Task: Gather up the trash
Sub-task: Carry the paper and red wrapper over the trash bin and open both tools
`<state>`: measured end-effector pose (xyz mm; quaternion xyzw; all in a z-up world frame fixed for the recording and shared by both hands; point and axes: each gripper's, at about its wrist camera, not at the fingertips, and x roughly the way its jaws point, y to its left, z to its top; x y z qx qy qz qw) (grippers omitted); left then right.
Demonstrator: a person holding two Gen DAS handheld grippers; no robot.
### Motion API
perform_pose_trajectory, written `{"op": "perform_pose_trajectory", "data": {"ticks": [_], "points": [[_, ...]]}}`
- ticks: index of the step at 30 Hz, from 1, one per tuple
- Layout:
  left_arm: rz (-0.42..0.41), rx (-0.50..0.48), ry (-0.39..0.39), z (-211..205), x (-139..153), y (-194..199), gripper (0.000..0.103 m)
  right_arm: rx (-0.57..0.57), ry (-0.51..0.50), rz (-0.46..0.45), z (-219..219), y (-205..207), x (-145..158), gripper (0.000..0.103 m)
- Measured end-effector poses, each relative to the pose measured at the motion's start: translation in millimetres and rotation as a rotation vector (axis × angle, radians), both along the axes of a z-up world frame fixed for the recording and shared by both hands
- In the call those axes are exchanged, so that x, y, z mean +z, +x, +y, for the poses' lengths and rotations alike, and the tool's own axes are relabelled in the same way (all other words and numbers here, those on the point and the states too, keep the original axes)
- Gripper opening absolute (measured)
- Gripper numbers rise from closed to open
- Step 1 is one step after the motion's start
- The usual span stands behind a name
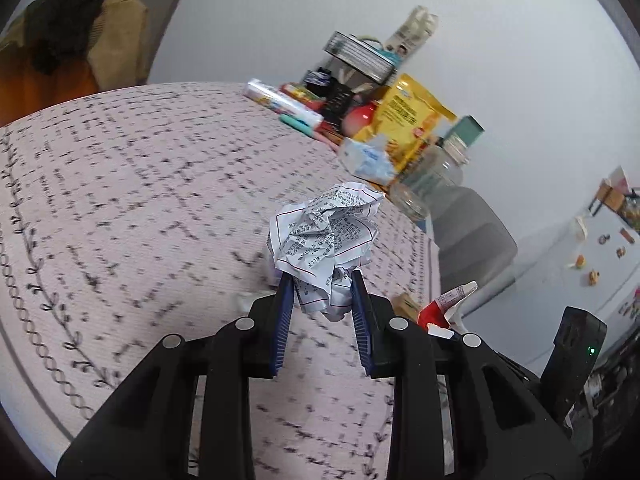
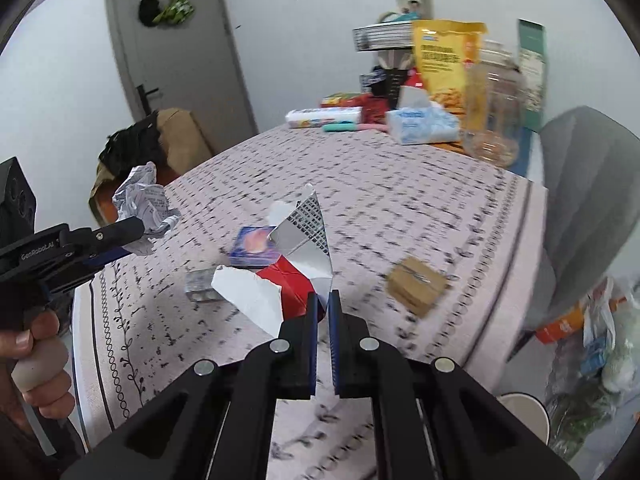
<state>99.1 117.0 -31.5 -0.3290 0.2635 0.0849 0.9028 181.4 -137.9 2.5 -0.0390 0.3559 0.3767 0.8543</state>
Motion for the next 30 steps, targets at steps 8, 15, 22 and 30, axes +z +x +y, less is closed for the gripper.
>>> {"op": "perform_pose_trajectory", "data": {"ticks": [8, 15, 22, 30], "points": [[-0.003, -0.116, 0.029, -50.1, 10.6, 32.6, 0.028, -0.124, 0.035, 0.017, -64.3, 11.0, -1.9, 0.006], [0.016, -0.219, 0.049, -99.9, 12.0, 66.7, 0.028, -0.234, 0.04, 0.043, -120.5, 22.9, -15.8, 0.006], [0.064, -0.34, 0.073, -158.5, 0.4, 105.9, 0.028, -0.338, 0.041, 0.091, -174.5, 31.4, -43.1, 0.006], [0.128, -0.475, 0.098, -225.8, -19.6, 141.4, 0.028, -0.44, 0.052, 0.152, -227.5, 40.4, -79.0, 0.006]]}}
